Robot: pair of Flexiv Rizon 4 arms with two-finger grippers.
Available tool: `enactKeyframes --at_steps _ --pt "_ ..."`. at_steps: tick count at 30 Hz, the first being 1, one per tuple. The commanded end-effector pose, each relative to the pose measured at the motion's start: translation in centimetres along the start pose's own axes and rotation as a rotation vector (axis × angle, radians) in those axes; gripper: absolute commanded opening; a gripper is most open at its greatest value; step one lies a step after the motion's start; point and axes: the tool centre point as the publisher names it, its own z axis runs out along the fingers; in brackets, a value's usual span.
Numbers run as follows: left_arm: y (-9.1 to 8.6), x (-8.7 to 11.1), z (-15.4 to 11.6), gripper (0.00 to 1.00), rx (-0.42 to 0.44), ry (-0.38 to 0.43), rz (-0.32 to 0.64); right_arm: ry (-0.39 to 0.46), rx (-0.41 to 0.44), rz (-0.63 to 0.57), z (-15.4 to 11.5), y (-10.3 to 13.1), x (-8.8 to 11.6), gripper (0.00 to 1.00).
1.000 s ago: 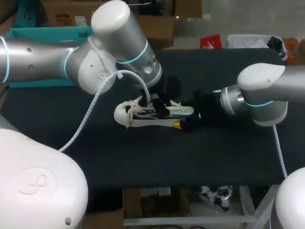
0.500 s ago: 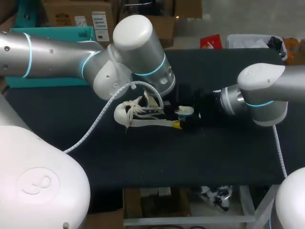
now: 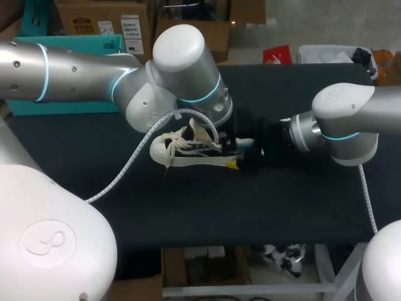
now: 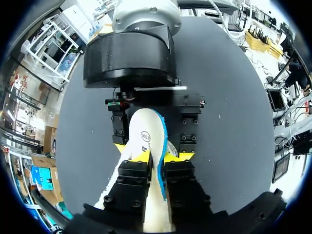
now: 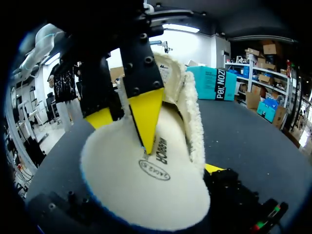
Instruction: Open the shoe tongue, take the insole out of the shoe, put the insole back into the shoe, and pack the shoe into the shoebox
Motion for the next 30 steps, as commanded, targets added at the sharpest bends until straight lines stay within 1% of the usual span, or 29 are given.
enactKeyframes --at_steps 1,10,14,18,21,23,30 --pt "0.7 -0.1 -0.4 0.00 0.013 -0.003 -0.002 -0.001 -0.002 -0.001 0.3 -0.3 0.1 0.00" --pt "0.8 0.0 -2.4 0.00 0.066 -0.005 0.011 -0.001 -0.002 -0.001 0.3 -0.3 0.1 0.00" --pt "0.6 0.2 -3.4 0.00 0.087 -0.004 0.024 -0.001 -0.002 -0.001 0.3 -0.3 0.1 0.00" --pt "0.3 0.3 -4.5 0.00 0.114 0.002 0.035 -0.001 -0.002 -0.001 0.3 -0.3 0.1 0.00" --pt "-0.1 0.3 -5.5 0.00 0.152 0.017 0.042 -0.001 -0.002 -0.001 0.3 -0.3 0.1 0.00" --pt "-0.4 0.2 -6.3 0.00 0.180 0.031 0.050 -0.001 -0.002 -0.001 0.3 -0.3 0.1 0.00" --pt "-1.7 0.1 -8.4 0.00 0.239 0.044 0.068 -0.001 -0.002 -0.001 0.3 -0.3 0.1 0.00"
